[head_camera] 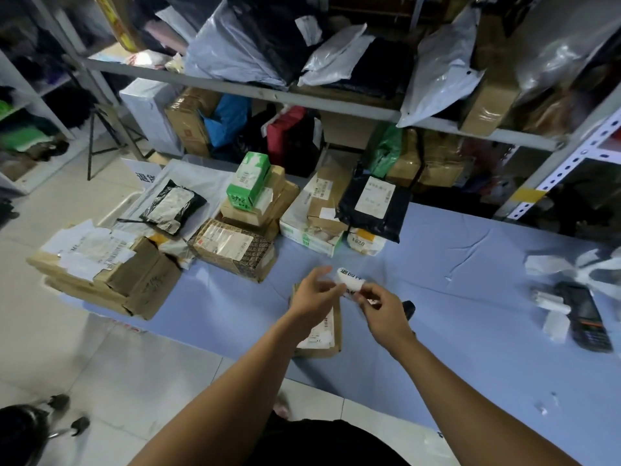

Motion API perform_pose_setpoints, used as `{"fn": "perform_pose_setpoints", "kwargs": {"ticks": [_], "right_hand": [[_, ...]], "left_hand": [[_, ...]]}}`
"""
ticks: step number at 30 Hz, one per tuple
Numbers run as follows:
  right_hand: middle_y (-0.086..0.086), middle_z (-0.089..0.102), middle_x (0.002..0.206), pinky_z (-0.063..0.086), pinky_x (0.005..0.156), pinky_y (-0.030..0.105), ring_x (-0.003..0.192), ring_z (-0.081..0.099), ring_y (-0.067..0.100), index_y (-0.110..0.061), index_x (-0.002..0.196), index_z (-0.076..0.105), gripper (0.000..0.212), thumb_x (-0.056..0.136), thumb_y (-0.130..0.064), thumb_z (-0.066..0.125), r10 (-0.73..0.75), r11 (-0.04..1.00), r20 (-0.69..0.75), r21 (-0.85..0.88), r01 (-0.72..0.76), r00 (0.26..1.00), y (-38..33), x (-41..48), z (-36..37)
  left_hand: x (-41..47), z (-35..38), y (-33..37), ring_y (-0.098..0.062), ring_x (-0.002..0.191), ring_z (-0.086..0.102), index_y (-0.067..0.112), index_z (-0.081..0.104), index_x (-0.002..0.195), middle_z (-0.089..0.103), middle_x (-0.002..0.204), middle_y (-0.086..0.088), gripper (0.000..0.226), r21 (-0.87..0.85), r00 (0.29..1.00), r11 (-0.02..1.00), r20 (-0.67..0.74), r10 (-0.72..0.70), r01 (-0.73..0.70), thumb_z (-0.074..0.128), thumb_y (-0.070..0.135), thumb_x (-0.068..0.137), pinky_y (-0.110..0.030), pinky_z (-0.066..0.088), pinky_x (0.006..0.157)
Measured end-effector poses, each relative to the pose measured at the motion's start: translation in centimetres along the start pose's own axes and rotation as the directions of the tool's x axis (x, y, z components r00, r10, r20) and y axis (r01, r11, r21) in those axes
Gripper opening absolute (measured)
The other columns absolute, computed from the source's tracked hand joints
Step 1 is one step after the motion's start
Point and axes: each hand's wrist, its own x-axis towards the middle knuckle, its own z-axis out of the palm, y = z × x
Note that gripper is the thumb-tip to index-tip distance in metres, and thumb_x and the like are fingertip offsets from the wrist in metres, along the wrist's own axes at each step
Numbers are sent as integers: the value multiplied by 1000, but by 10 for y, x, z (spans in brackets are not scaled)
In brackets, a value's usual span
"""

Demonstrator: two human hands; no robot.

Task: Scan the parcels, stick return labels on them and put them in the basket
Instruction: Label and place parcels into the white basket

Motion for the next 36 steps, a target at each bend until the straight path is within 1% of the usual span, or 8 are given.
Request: {"fn": "perform_pose_setpoints", "kwargs": {"ticks": [6,9,12,19,23,28,33,36], "right_hand": [[-3,64,101,45,77,12,92,59,-1,-28,114,71,21,98,-35,61,-72,983,101,-161,88,992,0,-7,-4],[-10,66,106,54,92,35,104,65,11,-20,113,72,22,96,-32,64,-50,991,78,-120,59,996,-2,-7,-3],[3,66,123,51,98,40,112,62,19,-19,116,70,25,98,-33,61,-21,984,83,-173,35,996,-2,-6,-2],[-6,70,103,52,83,32,96,65,12,-27,101,68,10,94,-33,64,-23,973,100,-226,45,995,-11,-5,-3],[-22,67,106,48,79,11,96,63,-4,-30,112,65,23,92,-38,68,-18,1000,102,3,18,995,-28,-4,1],[-10,74,98,58,78,21,89,71,4,-24,98,70,7,95,-19,66,-39,995,120,93,28,992,-36,-2,1],[-12,73,94,56,71,17,85,71,4,-21,97,70,4,94,-20,67,-49,999,175,16,47,983,-32,-5,-2],[-18,73,91,50,67,9,87,69,-1,-30,97,71,7,95,-26,65,-52,997,162,64,42,985,-38,-6,0]], "left_hand": [[3,-12,14,-19,88,72,15,61,125,75,91,-3,59,-213,989,977,142,46,-15,81,0,70,-29,57,76],[2,-14,20,-27,98,69,17,74,106,74,106,-3,44,-147,986,982,102,132,-117,78,-3,68,-34,58,82],[2,-16,24,-15,90,69,28,76,100,74,104,-1,44,-66,979,979,59,196,-192,66,-9,80,-21,54,72],[-3,-21,31,-16,93,67,29,66,120,70,109,-13,55,35,968,973,116,221,-227,58,-12,84,-25,56,76],[-8,-25,32,-18,107,65,23,52,139,67,120,-5,70,1,947,970,217,238,-244,61,-14,80,-27,55,81],[-13,-31,38,-31,113,62,27,47,143,62,124,-18,78,-146,935,961,239,263,-233,67,-7,75,-48,53,96],[-8,-31,52,-14,106,63,36,62,128,65,127,2,57,-78,944,951,119,307,-300,68,0,85,-23,52,81],[-9,-31,53,-15,100,68,26,62,129,71,115,-3,53,-60,937,946,132,323,-318,64,-6,87,-23,53,79]]}}
